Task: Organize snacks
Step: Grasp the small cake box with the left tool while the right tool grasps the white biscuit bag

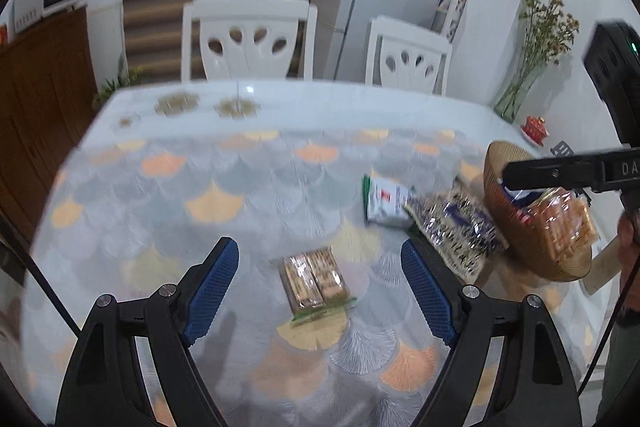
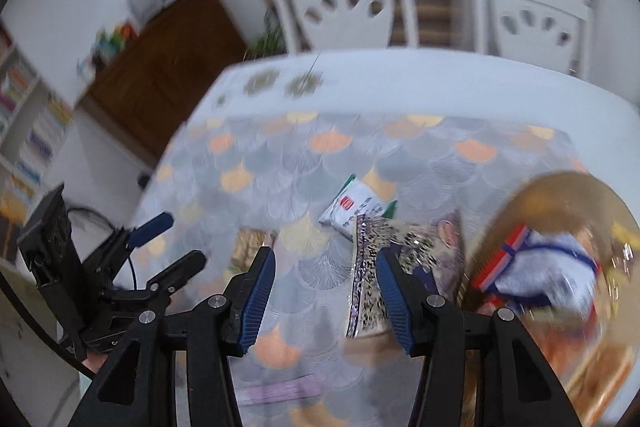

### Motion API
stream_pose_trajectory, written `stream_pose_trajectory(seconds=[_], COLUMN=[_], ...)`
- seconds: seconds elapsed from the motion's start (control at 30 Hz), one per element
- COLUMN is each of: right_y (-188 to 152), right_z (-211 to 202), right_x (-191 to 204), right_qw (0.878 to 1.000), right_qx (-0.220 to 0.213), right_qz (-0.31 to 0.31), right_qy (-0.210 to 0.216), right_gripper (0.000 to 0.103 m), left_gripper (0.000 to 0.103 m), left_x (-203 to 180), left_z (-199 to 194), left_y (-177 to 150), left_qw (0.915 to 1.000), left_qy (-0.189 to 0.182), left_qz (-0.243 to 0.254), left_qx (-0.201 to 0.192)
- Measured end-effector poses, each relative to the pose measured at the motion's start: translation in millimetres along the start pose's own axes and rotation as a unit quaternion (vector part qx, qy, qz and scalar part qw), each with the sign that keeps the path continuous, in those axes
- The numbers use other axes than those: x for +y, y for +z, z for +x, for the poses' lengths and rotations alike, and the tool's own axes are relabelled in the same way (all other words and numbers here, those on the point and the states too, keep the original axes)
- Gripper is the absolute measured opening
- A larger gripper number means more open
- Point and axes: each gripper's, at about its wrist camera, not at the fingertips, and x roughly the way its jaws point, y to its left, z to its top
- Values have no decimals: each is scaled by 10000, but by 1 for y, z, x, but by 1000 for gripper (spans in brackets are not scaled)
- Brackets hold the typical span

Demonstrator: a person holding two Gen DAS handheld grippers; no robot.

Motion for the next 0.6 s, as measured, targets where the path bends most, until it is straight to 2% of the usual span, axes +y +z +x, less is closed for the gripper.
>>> stream_pose_trajectory(seconds=[0.13,0.2,0.33,0.4,0.43,0.47,0.53,0.6], right_y=[19,30,45,50,52,54,57,60], right_z=[41,65,93,106,112,118,129,136], right_x=[-5,-4,3,8,11,12,12,8], right_qw=[9973,9926,9828,9778,9748,9728,9691,9676], right_qx=[655,1045,1477,1646,1712,1729,1808,1888], right_qz=[-315,-615,-1078,-1277,-1406,-1508,-1600,-1614], right_qy=[-120,-110,-262,-232,-246,-318,-507,-459], right_gripper=[51,54,56,64,74,76,76,76], left_gripper=[81,81,81,81,81,81,70,62], left_x=[5,8,6,5,5,6,7,6], left_z=[34,48,64,69,71,71,71,73], left_y=[-6,-10,-17,-20,-22,-23,-24,-25], left_qw=[9991,9981,9974,9973,9972,9971,9971,9968], left_qy=[-188,-266,-228,-127,-110,-111,-86,41], left_qz=[-204,-316,-322,-297,-297,-309,-311,-288], left_qx=[333,465,597,658,672,689,696,739])
